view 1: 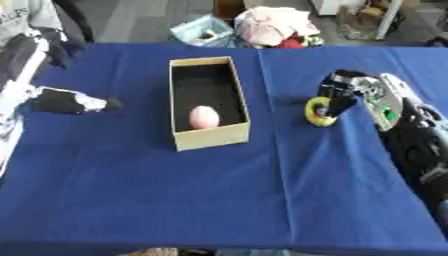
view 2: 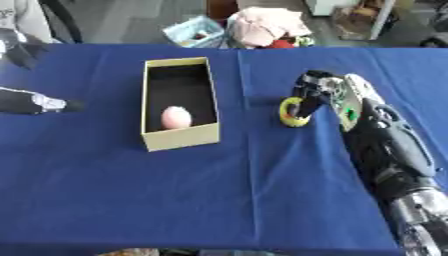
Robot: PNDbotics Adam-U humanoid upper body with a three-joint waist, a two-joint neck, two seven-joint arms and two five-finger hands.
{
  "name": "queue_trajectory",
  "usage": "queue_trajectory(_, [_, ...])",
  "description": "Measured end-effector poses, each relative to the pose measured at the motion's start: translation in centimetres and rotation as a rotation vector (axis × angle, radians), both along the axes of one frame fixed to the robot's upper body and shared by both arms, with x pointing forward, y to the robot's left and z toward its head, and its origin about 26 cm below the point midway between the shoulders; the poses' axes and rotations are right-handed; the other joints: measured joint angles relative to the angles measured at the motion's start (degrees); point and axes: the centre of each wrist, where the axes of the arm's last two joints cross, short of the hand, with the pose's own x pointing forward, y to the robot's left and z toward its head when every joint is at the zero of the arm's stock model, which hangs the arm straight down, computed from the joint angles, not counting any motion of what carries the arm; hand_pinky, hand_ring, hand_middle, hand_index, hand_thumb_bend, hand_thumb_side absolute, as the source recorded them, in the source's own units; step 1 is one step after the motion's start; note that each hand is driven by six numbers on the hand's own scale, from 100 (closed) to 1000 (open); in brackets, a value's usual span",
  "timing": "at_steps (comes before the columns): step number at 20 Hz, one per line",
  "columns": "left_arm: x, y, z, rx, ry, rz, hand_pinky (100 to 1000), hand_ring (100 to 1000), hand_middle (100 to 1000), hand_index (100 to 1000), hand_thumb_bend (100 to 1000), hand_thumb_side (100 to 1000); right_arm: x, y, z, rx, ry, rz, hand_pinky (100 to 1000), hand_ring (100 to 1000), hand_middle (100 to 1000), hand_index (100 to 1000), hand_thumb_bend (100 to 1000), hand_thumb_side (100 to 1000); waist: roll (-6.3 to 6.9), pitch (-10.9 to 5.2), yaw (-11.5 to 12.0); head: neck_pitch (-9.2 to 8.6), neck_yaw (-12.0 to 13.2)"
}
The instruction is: Pick up objects on the table and place them in the box.
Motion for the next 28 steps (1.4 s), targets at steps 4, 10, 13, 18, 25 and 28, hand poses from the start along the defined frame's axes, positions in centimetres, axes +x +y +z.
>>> queue_trajectory(4, [0.0, 0.0, 0.0, 0.0, -0.001, 0.001, 557, 480, 523, 692, 988, 455, 0.0, 0.9, 1.0, 0.002, -0.09, 0.009, 687, 466, 385, 142, 100, 100, 0.0, 0.0, 0.0, 0.0, 0.0])
queue_trajectory(10, [0.0, 0.1, 0.1, -0.001, -0.002, 0.001, 557, 480, 523, 692, 987, 454, 0.3, 3.6, 4.3, 0.026, -0.239, 0.073, 692, 470, 389, 152, 100, 100, -0.01, -0.05, 0.0, 0.0, -0.4])
queue_trajectory(13, [0.0, 0.1, 0.1, -0.001, -0.001, -0.001, 556, 480, 523, 692, 987, 454, 0.3, 6.0, 5.9, 0.021, -0.292, 0.118, 695, 476, 395, 158, 100, 100, 0.0, -0.28, 0.1, 0.0, -0.7])
queue_trajectory(18, [0.0, 0.0, 0.1, -0.004, 0.0, -0.01, 556, 480, 526, 692, 988, 455, -0.5, 11.6, 6.9, 0.013, -0.337, 0.196, 697, 487, 406, 169, 100, 100, 0.13, -0.4, 0.4, 0.0, -1.4])
queue_trajectory(25, [0.3, -0.5, 0.3, -0.01, -0.007, -0.03, 555, 479, 528, 693, 994, 454, -2.8, 19.1, 5.1, 0.002, -0.321, 0.293, 703, 505, 428, 185, 100, 100, 0.38, -0.37, 0.9, 0.0, -2.1])
queue_trajectory(28, [0.3, -0.6, 0.3, -0.013, -0.007, -0.032, 555, 479, 528, 694, 996, 454, -4.0, 21.4, 3.8, -0.006, -0.301, 0.33, 720, 552, 477, 335, 100, 100, 0.38, -0.27, 1.2, 0.0, -2.4])
